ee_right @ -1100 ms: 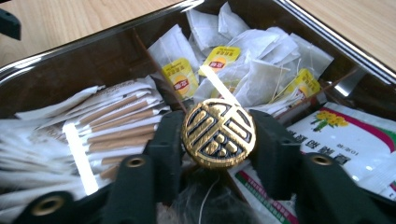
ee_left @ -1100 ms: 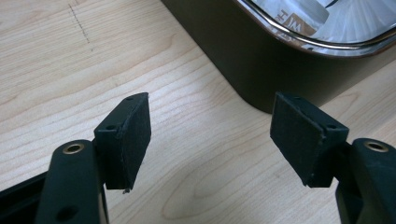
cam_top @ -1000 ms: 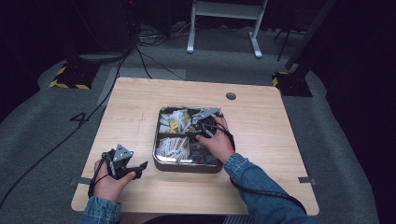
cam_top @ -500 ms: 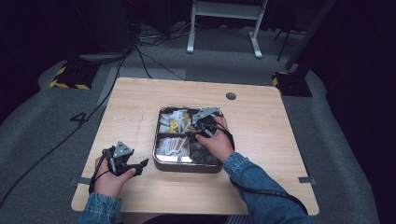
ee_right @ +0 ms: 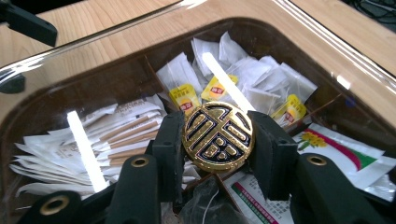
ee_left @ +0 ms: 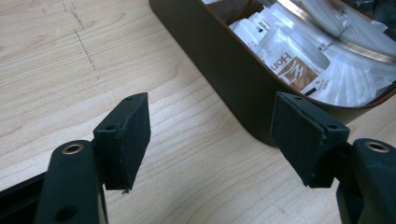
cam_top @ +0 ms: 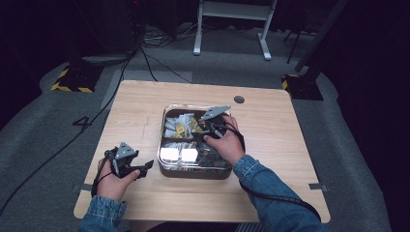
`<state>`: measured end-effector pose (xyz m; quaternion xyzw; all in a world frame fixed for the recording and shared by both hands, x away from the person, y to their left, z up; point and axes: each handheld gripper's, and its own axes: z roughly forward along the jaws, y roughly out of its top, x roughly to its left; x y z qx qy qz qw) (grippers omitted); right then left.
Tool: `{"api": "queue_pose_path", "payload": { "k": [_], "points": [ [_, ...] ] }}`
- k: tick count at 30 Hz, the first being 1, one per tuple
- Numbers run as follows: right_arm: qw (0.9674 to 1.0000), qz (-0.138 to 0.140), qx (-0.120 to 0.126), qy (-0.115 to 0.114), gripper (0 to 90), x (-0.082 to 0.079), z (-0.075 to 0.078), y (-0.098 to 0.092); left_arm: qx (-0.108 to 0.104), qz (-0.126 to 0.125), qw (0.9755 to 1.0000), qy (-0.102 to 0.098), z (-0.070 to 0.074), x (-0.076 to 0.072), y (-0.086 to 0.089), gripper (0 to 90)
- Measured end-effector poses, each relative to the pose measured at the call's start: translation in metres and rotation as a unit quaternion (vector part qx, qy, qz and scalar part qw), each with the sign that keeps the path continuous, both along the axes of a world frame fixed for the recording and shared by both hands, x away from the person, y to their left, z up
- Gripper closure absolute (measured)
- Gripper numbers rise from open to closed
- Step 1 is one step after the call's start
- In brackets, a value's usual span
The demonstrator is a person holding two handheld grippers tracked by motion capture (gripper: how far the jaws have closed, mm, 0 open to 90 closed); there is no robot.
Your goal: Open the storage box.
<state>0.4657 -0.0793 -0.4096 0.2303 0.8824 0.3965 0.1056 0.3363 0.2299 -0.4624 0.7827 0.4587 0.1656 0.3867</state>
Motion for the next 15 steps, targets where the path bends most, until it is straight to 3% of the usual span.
{"api": "queue_pose_path", "payload": {
  "k": [6, 15],
  "points": [
    [0.9999, 0.002, 0.015, -0.002, 58.5, 0.001, 0.013, -0.008, 0.000, -0.004, 0.9999, 0.014, -0.002, 0.001, 0.001, 28.6],
    [0.9998, -0.004, 0.021, -0.005, 58.5, 0.001, 0.028, -0.023, -0.001, 0.000, 0.9999, 0.017, -0.003, 0.001, 0.005, 28.2]
  ]
}}
